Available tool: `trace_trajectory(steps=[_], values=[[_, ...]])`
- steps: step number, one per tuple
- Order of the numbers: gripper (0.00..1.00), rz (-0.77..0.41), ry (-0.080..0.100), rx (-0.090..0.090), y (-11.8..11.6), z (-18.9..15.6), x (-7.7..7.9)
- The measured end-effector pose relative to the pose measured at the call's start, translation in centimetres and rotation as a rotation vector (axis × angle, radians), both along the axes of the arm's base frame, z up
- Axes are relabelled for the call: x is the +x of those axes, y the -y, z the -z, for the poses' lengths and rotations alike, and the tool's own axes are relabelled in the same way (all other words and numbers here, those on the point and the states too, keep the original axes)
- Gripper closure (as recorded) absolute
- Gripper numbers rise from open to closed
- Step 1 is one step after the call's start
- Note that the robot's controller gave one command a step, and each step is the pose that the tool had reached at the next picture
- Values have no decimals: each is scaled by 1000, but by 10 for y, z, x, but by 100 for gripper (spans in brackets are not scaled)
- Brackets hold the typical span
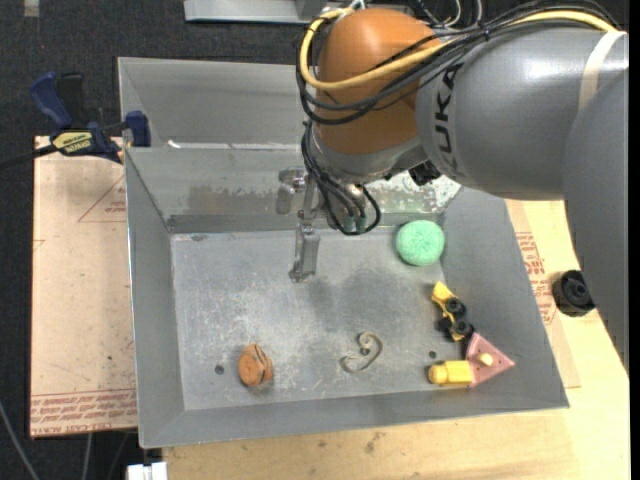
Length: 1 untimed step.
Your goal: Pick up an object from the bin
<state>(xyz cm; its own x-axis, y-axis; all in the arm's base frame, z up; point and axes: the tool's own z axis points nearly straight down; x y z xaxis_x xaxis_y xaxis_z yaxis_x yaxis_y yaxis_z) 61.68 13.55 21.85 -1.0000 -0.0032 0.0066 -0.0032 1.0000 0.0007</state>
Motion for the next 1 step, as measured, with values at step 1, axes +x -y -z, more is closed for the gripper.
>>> trace_trajectory(steps=[1], values=[[0, 3, 8, 1, 1, -5, 1]])
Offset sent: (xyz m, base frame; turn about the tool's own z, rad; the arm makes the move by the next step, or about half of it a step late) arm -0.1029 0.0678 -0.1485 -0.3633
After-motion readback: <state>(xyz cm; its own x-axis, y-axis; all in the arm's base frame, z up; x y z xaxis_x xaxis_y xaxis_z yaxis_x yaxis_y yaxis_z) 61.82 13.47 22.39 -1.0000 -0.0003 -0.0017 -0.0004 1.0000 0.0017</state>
